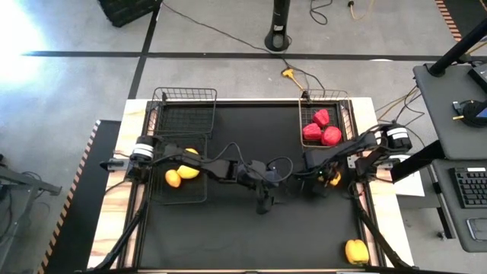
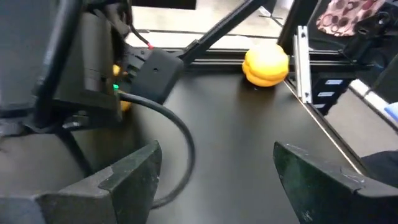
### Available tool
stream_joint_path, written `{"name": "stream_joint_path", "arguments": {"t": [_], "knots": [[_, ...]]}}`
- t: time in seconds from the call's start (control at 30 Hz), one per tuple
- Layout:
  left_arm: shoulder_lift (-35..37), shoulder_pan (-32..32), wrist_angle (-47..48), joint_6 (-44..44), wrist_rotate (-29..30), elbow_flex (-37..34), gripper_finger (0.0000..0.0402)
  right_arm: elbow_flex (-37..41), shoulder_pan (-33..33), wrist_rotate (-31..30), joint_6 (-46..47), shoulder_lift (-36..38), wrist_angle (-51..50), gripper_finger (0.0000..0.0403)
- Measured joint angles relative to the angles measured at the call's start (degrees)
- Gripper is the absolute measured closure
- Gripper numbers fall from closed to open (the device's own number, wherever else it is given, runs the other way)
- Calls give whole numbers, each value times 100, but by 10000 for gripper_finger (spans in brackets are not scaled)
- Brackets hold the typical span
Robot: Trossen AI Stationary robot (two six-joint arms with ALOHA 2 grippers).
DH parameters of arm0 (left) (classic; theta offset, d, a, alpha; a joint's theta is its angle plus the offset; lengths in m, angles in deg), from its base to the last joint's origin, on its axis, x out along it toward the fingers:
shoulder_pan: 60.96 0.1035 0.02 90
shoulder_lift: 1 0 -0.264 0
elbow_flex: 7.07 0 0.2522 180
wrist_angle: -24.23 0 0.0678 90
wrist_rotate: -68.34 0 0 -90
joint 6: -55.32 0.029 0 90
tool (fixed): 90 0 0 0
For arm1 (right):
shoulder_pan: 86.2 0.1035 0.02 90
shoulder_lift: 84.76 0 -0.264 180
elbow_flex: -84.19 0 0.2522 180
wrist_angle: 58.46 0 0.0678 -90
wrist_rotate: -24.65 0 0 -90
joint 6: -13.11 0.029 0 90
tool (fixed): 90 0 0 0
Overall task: Sort produce into baskets
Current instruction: Put the top yellow bell pepper into the top black wire basket
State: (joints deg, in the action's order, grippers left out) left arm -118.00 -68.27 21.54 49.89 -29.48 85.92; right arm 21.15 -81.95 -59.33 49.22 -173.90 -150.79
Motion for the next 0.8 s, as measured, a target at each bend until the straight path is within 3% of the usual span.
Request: {"name": "stream_joint_path", "arguments": {"t": [0.17,0.33,0.57,0.8], "knots": [[241,2,311,264,424,-73,109,-320,118,349,24,80,6,152],[805,-8,570,627,836,-313,109,-972,269,321,21,207,-11,155],[1885,-17,291,785,1176,-1204,109,-1854,294,-206,-453,238,660,154],[2555,-39,-351,475,1413,-2285,109,-1913,64,-742,-1051,236,1761,154]]}}
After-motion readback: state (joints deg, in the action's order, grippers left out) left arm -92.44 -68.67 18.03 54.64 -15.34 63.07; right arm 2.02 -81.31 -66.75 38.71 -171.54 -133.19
